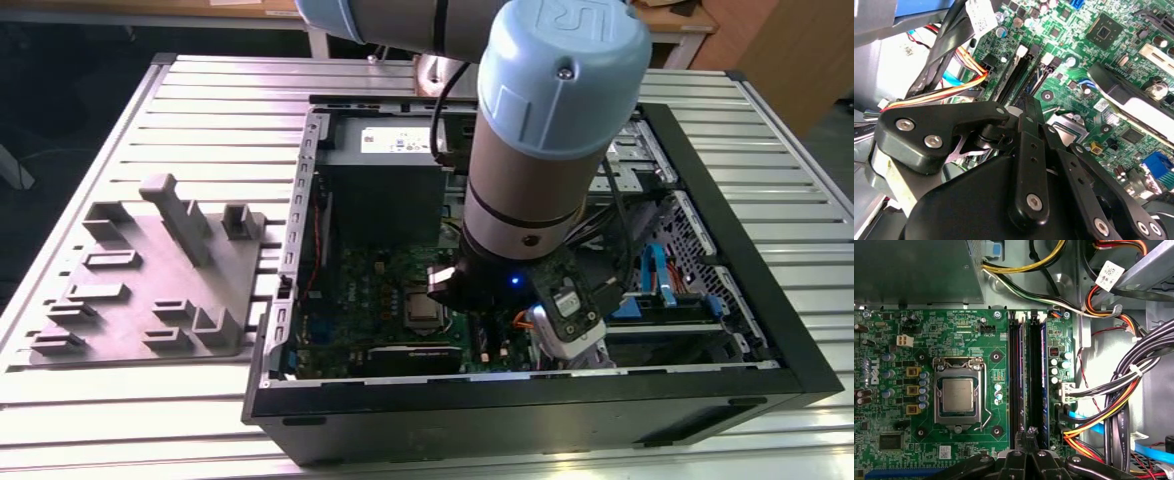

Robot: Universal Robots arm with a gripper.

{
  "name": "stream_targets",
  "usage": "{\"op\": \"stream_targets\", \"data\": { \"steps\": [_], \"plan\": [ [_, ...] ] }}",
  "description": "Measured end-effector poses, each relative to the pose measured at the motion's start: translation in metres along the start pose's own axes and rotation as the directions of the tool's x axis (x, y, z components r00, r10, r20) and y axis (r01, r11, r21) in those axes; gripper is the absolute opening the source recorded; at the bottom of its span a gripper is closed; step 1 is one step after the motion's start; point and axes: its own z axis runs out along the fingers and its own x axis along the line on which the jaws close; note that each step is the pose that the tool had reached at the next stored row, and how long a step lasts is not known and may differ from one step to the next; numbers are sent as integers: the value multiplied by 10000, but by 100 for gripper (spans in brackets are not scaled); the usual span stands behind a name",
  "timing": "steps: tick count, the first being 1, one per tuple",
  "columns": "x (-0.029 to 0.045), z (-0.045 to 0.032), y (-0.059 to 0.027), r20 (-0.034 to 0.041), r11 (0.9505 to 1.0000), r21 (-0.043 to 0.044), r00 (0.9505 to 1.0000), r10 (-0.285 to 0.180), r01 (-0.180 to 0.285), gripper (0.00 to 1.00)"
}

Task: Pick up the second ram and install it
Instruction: 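Press down the second ram until it locks into place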

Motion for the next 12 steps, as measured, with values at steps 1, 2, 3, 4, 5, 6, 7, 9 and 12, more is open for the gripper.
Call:
{"op": "stream_targets", "data": {
  "steps": [1,2,3,4,5,6,7,9,12],
  "plan": [
    [0,0,0,0,10000,0,10000,0,0,10],
    [0,5,0,1,10000,-3,10000,0,0,10],
    [0,14,0,2,10000,-6,10000,0,0,10],
    [1,22,-1,1,10000,-2,10000,-1,1,10],
    [1,29,-2,0,10000,0,10000,0,0,10],
    [1,33,-3,0,10000,0,10000,0,0,10],
    [2,33,-3,-1,10000,2,10000,0,0,10],
    [2,41,-3,1,10000,-2,10000,-1,1,10],
    [2,54,-4,0,10000,0,10000,0,0,10]
  ]
}}
